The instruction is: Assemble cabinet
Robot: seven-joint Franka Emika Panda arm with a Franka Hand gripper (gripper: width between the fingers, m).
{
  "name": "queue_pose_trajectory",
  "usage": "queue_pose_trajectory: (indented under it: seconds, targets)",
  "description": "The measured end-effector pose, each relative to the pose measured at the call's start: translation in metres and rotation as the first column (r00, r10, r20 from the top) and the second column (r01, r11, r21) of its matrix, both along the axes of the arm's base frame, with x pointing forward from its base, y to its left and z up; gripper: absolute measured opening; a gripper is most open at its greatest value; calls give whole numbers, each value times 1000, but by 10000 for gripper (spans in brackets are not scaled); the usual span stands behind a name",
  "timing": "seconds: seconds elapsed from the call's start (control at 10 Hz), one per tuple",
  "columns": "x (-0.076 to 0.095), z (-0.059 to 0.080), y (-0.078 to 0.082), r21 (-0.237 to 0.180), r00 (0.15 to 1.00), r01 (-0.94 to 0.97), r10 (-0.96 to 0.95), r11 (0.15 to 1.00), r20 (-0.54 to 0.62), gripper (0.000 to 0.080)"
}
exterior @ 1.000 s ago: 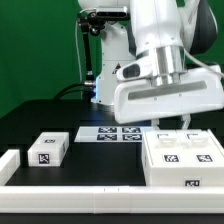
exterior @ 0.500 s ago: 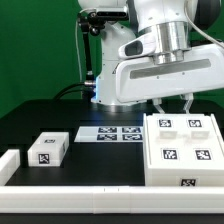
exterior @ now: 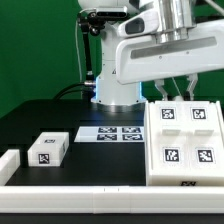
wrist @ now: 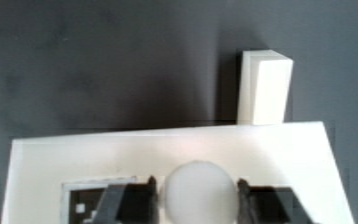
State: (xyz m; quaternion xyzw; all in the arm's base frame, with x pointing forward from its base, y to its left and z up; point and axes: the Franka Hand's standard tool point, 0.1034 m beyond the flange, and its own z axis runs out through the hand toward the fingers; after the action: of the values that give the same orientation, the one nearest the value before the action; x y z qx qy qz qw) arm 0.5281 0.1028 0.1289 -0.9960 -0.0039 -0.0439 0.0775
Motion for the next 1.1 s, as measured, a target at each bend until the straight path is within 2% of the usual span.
queue_pose_trajectory:
  seconds: [0.1, 0.2, 0.5, 0.6, 0.7, 0.8, 1.0, 1.1]
  targets:
    - [6, 4, 4, 6, 1000, 20, -20, 1000, 3, 208]
    - [2, 0, 2, 5, 1000, 18, -18, 1000, -1, 208]
    - [1, 0, 1, 4, 1000, 17, -17, 1000, -11, 208]
    - [7, 8, -1, 7, 999, 13, -13, 1000, -37, 208]
    - [20, 17, -6, 12, 999, -16, 16, 1000, -38, 208]
    - [35, 20, -10, 17, 999, -36, 36, 999, -32, 208]
    - [62, 23, -8, 32, 995, -81, 83, 996, -49, 208]
    - [67, 23, -8, 33, 996, -78, 79, 996, -35, 207]
